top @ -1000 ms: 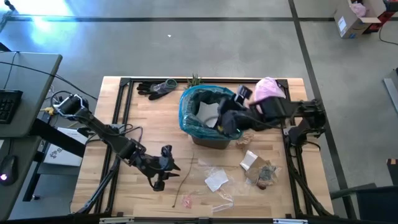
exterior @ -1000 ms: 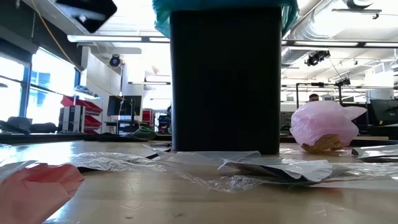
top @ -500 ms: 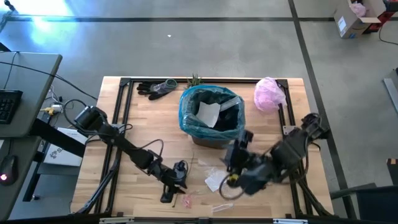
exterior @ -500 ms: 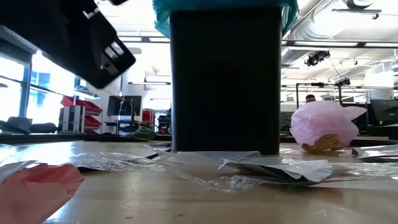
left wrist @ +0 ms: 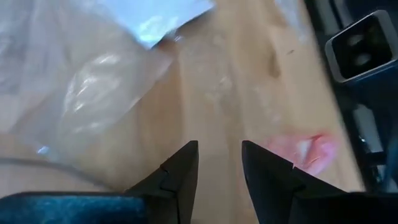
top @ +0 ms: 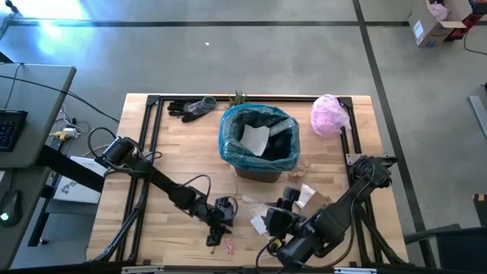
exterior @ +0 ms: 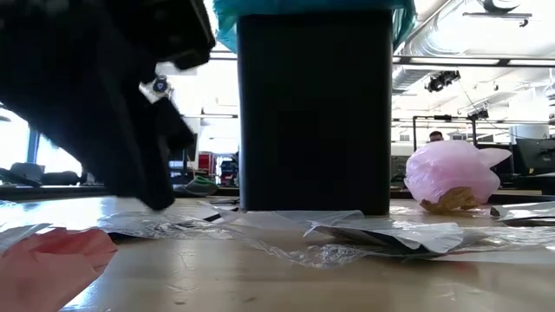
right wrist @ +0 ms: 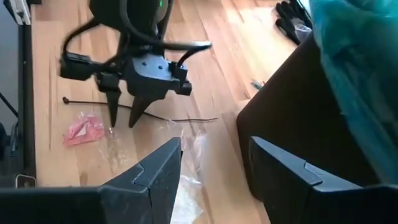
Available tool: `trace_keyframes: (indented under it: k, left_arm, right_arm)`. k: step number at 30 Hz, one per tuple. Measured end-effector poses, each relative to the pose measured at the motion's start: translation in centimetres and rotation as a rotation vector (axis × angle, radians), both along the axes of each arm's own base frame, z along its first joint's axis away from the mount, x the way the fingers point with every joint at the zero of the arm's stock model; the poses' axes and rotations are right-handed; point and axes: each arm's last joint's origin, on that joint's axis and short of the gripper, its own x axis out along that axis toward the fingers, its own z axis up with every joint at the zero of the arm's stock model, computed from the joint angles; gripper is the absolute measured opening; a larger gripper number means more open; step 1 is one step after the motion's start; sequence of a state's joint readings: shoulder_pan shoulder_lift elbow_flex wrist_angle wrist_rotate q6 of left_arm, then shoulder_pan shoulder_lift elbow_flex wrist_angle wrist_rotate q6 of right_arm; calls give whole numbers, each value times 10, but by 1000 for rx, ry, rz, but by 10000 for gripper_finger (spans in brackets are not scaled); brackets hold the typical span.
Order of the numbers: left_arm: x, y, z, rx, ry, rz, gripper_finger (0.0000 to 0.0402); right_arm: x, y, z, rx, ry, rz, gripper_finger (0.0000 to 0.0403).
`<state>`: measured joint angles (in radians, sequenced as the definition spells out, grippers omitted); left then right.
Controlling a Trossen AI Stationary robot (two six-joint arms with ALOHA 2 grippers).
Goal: Place trash/remove bag and relplace
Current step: Put the transparent plastic into the trash bin
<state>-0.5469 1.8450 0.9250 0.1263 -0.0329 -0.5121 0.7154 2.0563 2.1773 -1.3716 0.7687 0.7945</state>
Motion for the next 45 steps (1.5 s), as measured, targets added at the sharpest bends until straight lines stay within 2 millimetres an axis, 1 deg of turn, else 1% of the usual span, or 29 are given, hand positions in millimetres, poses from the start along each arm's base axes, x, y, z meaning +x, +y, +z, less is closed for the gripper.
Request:
trace_keyframes:
  k: [3,6,13,16,18,21,24,26,28,29,31,33,34,39,41,44,45]
  left_arm:
    - [4,-5,8,-4,-32,-18,113]
    - [6,-8,11,10,-52,-24,113]
    - [6,-7,8,14,-26,-5,113]
    - [10,-11,5,8,-17,-9,114]
    - [13,-14,1,33,-3,0,117]
    - [21,-19,-9,64,37,-1,131]
    - [30,-22,-17,129,79,4,147]
    - [34,-24,-25,178,142,10,149]
    - [38,-26,-28,209,169,9,138]
    - [40,-27,-28,225,168,6,125]
    - [42,-28,-28,258,158,7,87]
    - [43,-30,-27,297,145,2,34]
    - [44,-30,-25,315,142,1,18]
    - [50,-33,-14,361,164,-6,2]
    - [51,-33,-5,372,165,-13,1]
    - [49,-30,13,410,160,-16,0]
    - [49,-29,24,410,136,-12,0]
  right_arm:
    - [3,3,-8,-4,6,-11,176]
    - [5,5,-12,-10,13,-11,177]
    - [7,6,-12,-13,-4,-12,177]
    - [7,6,-12,-15,-8,-12,177]
    - [7,6,-11,-20,-10,-6,177]
    - [8,7,-11,-35,-5,16,177]
    - [9,6,-11,-48,5,33,177]
    - [9,6,-11,-49,16,44,177]
    - [9,6,-11,-55,23,52,177]
    - [9,6,-11,-59,26,57,177]
    - [9,6,-11,-69,34,67,177]
    - [9,5,-12,-81,44,80,177]
    - [9,5,-12,-89,49,87,177]
    - [9,3,-12,-115,71,103,177]
    - [9,3,-12,-118,74,104,175]
    - [6,5,-12,-123,81,111,166]
    - [5,7,-12,-123,80,115,161]
